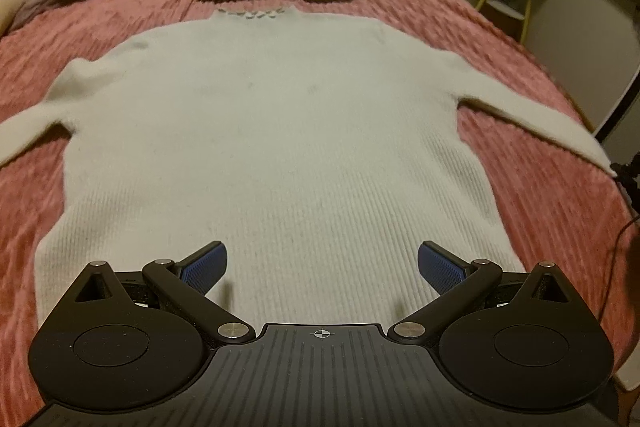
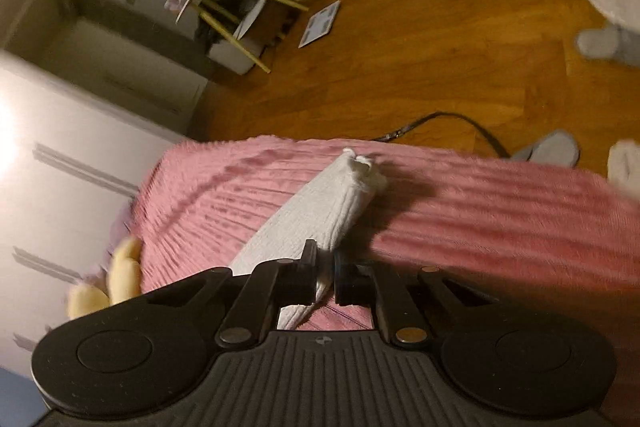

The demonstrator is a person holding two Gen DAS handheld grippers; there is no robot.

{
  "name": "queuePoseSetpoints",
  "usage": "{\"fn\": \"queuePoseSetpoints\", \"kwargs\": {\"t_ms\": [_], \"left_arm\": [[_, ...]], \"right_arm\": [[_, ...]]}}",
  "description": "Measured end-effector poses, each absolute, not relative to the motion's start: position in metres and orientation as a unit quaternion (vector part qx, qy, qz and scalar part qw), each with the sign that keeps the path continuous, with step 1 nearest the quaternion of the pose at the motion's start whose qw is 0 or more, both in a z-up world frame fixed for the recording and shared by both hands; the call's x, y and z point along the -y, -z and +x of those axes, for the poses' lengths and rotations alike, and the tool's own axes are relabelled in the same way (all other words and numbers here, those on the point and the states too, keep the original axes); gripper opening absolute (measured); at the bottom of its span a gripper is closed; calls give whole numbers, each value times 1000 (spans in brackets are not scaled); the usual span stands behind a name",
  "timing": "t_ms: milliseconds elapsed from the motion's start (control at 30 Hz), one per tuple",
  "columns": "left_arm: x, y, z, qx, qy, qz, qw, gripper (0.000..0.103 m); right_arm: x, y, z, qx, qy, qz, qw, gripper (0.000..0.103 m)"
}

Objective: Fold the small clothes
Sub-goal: 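Grasp the sleeve nearest the right tool and lift it across the body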

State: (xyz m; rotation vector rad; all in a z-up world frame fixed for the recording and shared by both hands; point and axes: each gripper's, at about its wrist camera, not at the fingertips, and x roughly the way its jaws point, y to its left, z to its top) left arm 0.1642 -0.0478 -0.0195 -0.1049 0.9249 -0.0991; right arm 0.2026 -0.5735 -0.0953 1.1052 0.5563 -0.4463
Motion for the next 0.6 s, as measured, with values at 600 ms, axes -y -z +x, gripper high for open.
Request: {"fn": "queuePoseSetpoints", "kwargs": {"t_ms": [600], "left_arm": [[-32, -6, 209, -387, 40, -155, 908, 103]], "right_arm": [[170, 54, 281, -319, -141, -115, 930, 8]]}}
